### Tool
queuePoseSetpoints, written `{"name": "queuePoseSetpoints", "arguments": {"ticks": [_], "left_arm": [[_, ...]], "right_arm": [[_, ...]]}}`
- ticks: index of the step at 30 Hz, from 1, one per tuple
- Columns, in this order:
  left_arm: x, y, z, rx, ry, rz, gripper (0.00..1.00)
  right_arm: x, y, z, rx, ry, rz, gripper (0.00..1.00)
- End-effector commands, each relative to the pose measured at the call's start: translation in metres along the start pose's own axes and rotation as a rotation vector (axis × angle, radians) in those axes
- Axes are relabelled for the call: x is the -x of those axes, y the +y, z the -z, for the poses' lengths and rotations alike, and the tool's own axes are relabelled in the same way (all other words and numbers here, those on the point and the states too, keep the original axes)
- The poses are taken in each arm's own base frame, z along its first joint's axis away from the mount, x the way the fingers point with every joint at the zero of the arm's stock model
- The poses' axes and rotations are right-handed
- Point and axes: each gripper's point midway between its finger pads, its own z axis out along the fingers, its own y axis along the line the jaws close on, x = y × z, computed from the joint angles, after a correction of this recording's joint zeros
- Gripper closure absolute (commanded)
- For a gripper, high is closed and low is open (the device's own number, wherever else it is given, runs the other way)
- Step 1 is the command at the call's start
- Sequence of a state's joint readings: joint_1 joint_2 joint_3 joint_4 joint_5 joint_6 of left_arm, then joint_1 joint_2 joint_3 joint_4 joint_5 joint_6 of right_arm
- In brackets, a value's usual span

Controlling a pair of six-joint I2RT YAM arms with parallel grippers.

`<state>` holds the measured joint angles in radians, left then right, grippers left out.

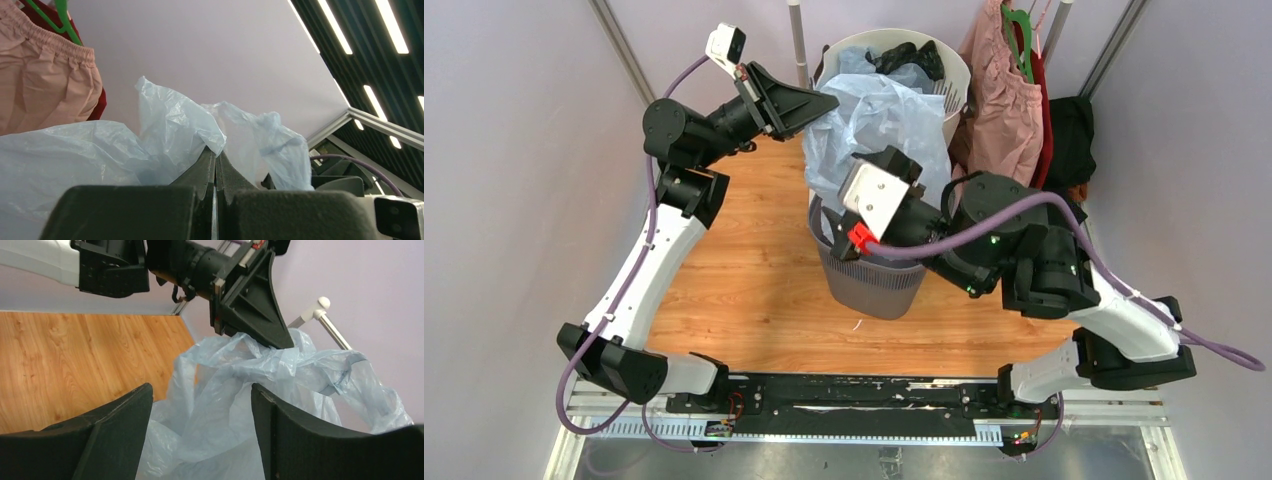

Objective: Put the trash bags into the trash bin

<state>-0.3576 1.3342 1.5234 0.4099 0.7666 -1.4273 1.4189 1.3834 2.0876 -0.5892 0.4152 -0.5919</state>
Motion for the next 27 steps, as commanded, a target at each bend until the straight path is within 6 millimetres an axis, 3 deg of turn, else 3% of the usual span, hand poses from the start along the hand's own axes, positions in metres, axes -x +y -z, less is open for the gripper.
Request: {"name": "queuePoseSetpoints", "arguments": {"ticks": [1, 7, 11, 14, 19, 21, 25, 26, 27], "left_arm": [[-0.007, 0.000, 0.002, -0.009, 0.026, -0.020, 1.00], [-0.006, 0.000, 0.008, -0.001, 0.019, -0.029, 1.00], [-0.002, -0.001, 0.013, 0.005, 0.006, -0.038, 1.00], [0.005, -0.007, 0.013, -0.002, -0.006, -0.051, 1.00], [0.020, -0.027, 0.003, -0.043, -0.015, -0.079, 1.00], [0.024, -0.029, -0.001, -0.051, -0.016, -0.086, 1.00], [0.027, -0.020, -0.004, -0.041, -0.017, -0.076, 1.00], [0.027, -0.016, -0.005, -0.034, -0.018, -0.072, 1.00], [0.027, -0.014, -0.005, -0.031, -0.017, -0.070, 1.00]], "right_arm": [[0.032, -0.033, 0.025, -0.197, -0.109, 0.008, 0.24], [0.054, -0.083, 0.086, -0.387, -0.314, -0.166, 0.25], [0.040, -0.119, 0.127, -0.456, -0.330, -0.361, 0.26], [0.012, -0.132, 0.154, -0.452, -0.245, -0.513, 0.26], [-0.054, -0.137, 0.197, -0.507, -0.109, -0.679, 0.28], [-0.064, -0.135, 0.211, -0.462, -0.121, -0.729, 0.30], [-0.027, -0.113, 0.207, -0.225, -0.256, -0.714, 0.30], [-0.015, -0.099, 0.192, -0.165, -0.239, -0.664, 0.29], [-0.008, -0.098, 0.190, -0.140, -0.235, -0.641, 0.29]]}}
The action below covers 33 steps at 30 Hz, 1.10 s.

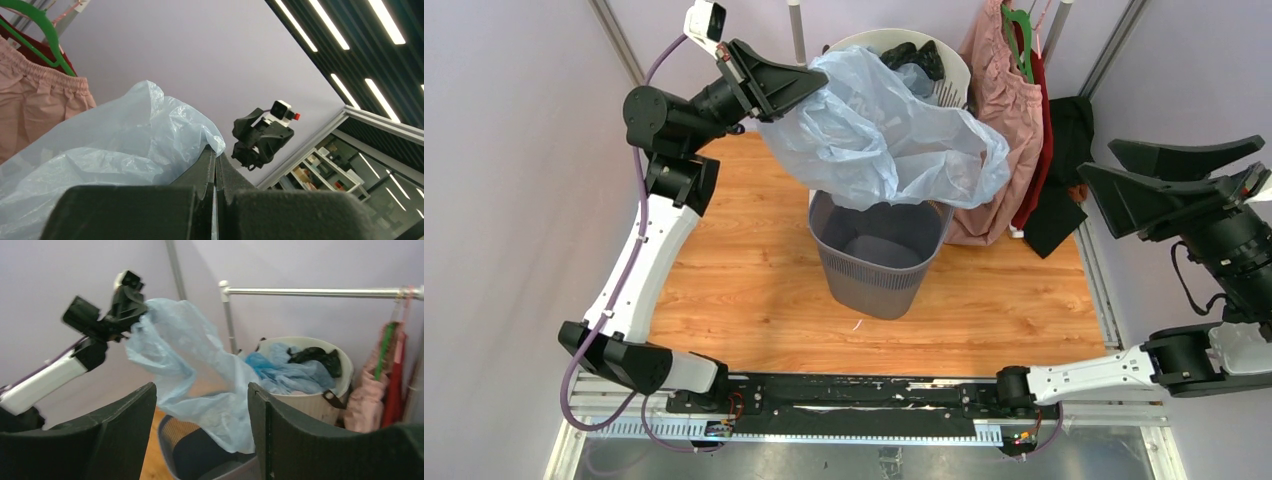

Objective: Put the trash bags into the trash bin

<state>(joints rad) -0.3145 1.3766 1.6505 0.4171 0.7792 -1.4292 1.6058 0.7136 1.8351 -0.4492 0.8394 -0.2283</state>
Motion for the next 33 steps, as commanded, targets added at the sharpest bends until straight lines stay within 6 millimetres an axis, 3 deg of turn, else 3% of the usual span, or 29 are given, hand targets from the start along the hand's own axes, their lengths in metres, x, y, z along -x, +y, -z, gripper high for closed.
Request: {"name": "queuePoseSetpoints", "arguments": {"ticks": [1, 2, 3, 4, 6, 10, 14, 19, 21, 33], "left_arm": [[0.000, 0.015, -0.001, 0.017, 0.014, 0.014, 1.00], [-0.001, 0.018, -0.001, 0.022, 0.015, 0.017, 1.00], [-0.001, 0.020, -0.001, 0.026, 0.016, 0.019, 1.00], [-0.002, 0.022, 0.000, 0.029, 0.017, 0.020, 1.00], [-0.003, 0.025, 0.000, 0.035, 0.014, 0.024, 1.00], [-0.004, 0.027, 0.002, 0.039, 0.015, 0.028, 1.00], [-0.007, 0.026, 0.004, 0.041, 0.019, 0.032, 1.00], [-0.013, 0.012, 0.010, 0.025, 0.032, 0.021, 1.00], [-0.015, 0.008, 0.012, 0.021, 0.034, 0.017, 1.00], [-0.026, -0.007, 0.024, 0.018, 0.045, 0.003, 1.00]], "right_arm": [[-0.034, 0.093, -0.027, 0.287, 0.150, 0.146, 0.28], [-0.030, 0.100, -0.031, 0.313, 0.156, 0.171, 0.27], [-0.041, 0.127, -0.044, 0.360, 0.194, 0.231, 0.27], [-0.039, 0.133, -0.049, 0.377, 0.195, 0.258, 0.26], [-0.059, 0.164, -0.074, 0.385, 0.233, 0.368, 0.21], [-0.090, 0.197, -0.114, 0.340, 0.246, 0.571, 0.14], [-0.112, 0.223, -0.139, 0.326, 0.230, 0.670, 0.10], [-0.131, 0.223, -0.162, 0.228, 0.249, 0.745, 0.10], [-0.131, 0.219, -0.166, 0.198, 0.240, 0.752, 0.10], [-0.127, 0.182, -0.163, 0.152, 0.251, 0.675, 0.10]]}}
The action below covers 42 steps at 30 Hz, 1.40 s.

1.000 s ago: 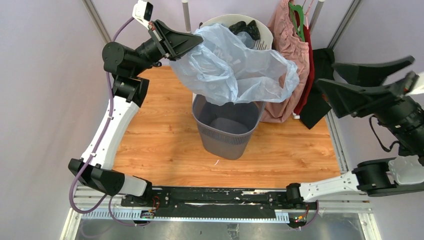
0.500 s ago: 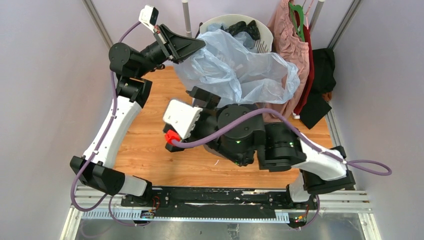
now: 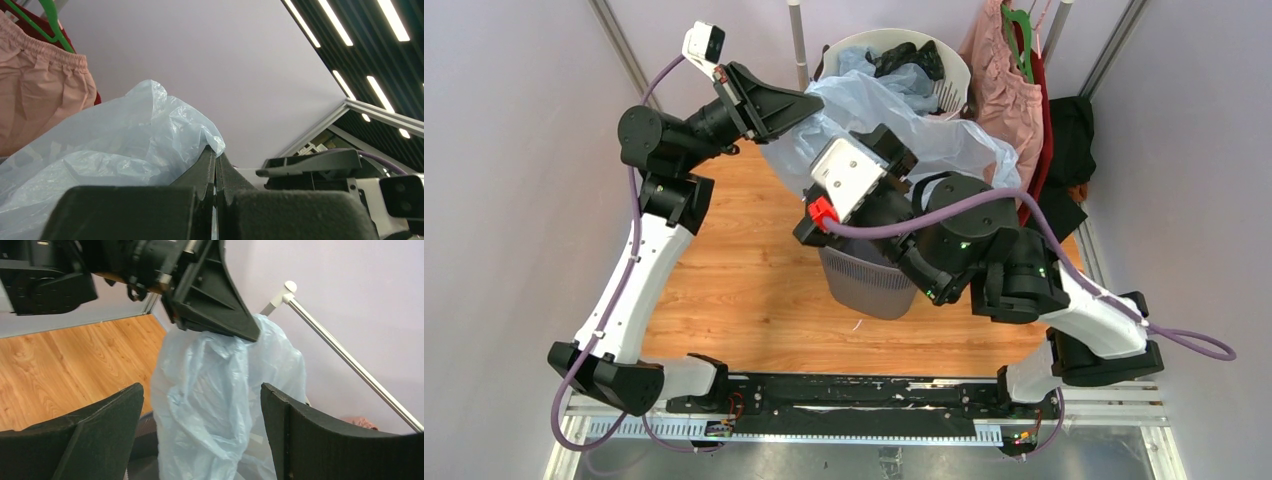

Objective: Put the trash bags into the trash bin

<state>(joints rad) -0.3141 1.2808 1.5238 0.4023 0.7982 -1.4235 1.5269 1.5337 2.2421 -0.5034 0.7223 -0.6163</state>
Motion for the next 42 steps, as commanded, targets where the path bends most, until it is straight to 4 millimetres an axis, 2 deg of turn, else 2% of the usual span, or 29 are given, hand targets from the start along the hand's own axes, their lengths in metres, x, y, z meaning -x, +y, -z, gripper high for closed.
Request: {"name": "queuePoseSetpoints", "arguments": {"ticks": [1, 9, 17, 27, 31, 37, 39, 42], "left_arm": [[-0.006, -0.009, 0.006, -0.012, 0.023, -0.024, 1.00], [-0.006, -0.013, 0.006, -0.017, 0.026, -0.026, 1.00], [-0.004, -0.008, 0.004, -0.005, 0.025, -0.024, 1.00], [-0.008, -0.024, 0.009, -0.027, 0.032, -0.043, 1.00], [-0.008, -0.026, 0.010, -0.029, 0.030, -0.047, 1.00], [-0.006, -0.021, 0.007, -0.026, 0.032, -0.044, 1.00], [-0.006, -0.020, 0.007, -0.024, 0.033, -0.047, 1.00], [-0.008, -0.013, 0.008, -0.013, 0.038, -0.051, 1.00]], "right_arm": [[-0.005, -0.016, 0.003, -0.001, -0.007, -0.076, 0.10], [-0.020, -0.002, -0.012, 0.063, 0.025, -0.103, 0.11], [-0.027, 0.002, -0.019, 0.080, 0.041, -0.118, 0.13], [-0.059, 0.003, -0.037, 0.100, 0.110, -0.173, 0.18], [-0.068, 0.009, -0.045, 0.124, 0.128, -0.182, 0.22], [-0.071, 0.017, -0.050, 0.149, 0.135, -0.182, 0.39], [-0.071, 0.016, -0.049, 0.147, 0.133, -0.183, 0.48], [-0.067, 0.010, -0.042, 0.147, 0.124, -0.192, 0.73]]}}
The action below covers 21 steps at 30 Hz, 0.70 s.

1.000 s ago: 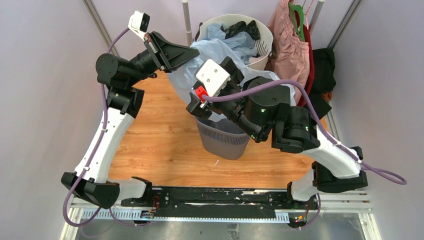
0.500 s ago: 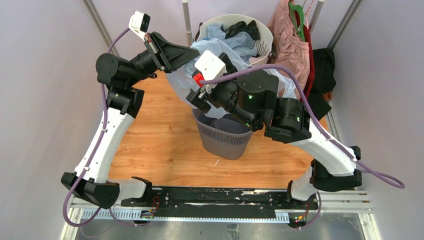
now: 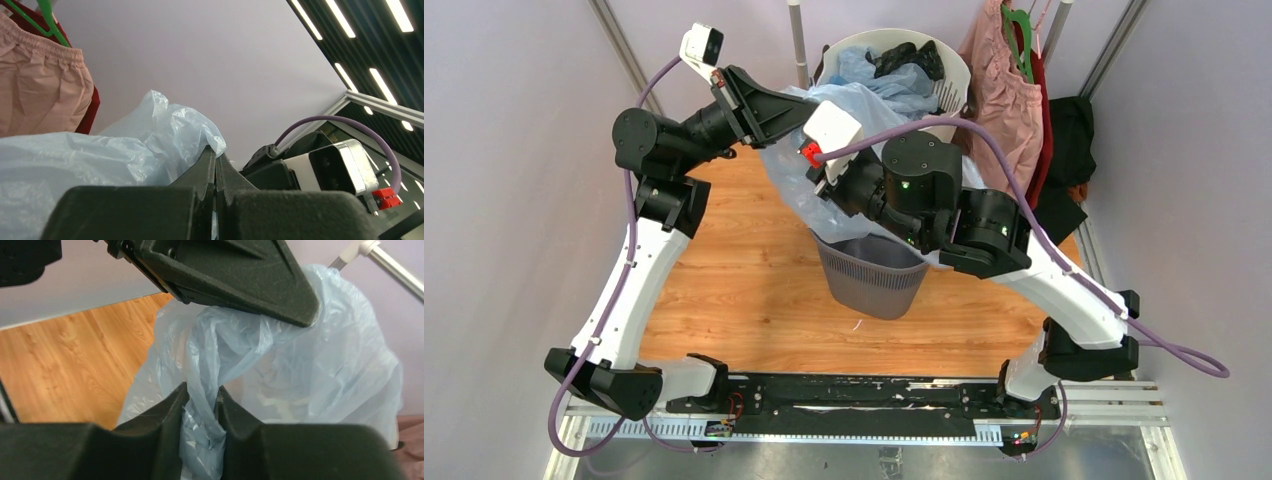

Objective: Put the trash bags into the trash bin

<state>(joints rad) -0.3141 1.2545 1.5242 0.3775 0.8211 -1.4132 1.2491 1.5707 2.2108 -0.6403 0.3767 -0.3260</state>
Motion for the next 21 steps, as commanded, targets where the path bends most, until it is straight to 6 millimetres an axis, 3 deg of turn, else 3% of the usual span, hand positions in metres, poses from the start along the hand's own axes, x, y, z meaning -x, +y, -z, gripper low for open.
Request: {"name": "queuePoseSetpoints", "arguments": {"ticks": [1, 2, 4, 8, 12, 16, 21], "left_arm": [[-0.002, 0.002, 0.003, 0.000, 0.017, -0.042, 1.00], [-0.002, 0.006, 0.003, 0.011, 0.015, -0.045, 0.99], [-0.002, 0.016, 0.004, 0.030, 0.012, -0.048, 0.93], [0.003, 0.018, 0.005, 0.035, 0.003, -0.085, 0.66], [0.010, 0.000, 0.008, 0.013, -0.012, -0.178, 0.49], [0.011, -0.008, 0.012, 0.006, -0.005, -0.237, 0.45], [-0.005, 0.009, 0.018, 0.018, 0.059, -0.226, 0.47]], "right_arm": [[-0.001, -0.005, 0.009, 0.008, 0.001, -0.025, 0.84], [0.002, -0.008, 0.015, 0.005, -0.008, -0.034, 0.93], [0.006, -0.014, 0.026, 0.002, -0.026, -0.049, 1.00], [0.011, -0.027, 0.050, -0.017, -0.062, -0.068, 1.00], [0.020, -0.037, 0.072, -0.007, -0.112, -0.073, 1.00], [0.034, -0.036, 0.095, 0.062, -0.187, -0.064, 1.00], [0.046, -0.034, 0.120, 0.127, -0.263, -0.067, 1.00]]}}
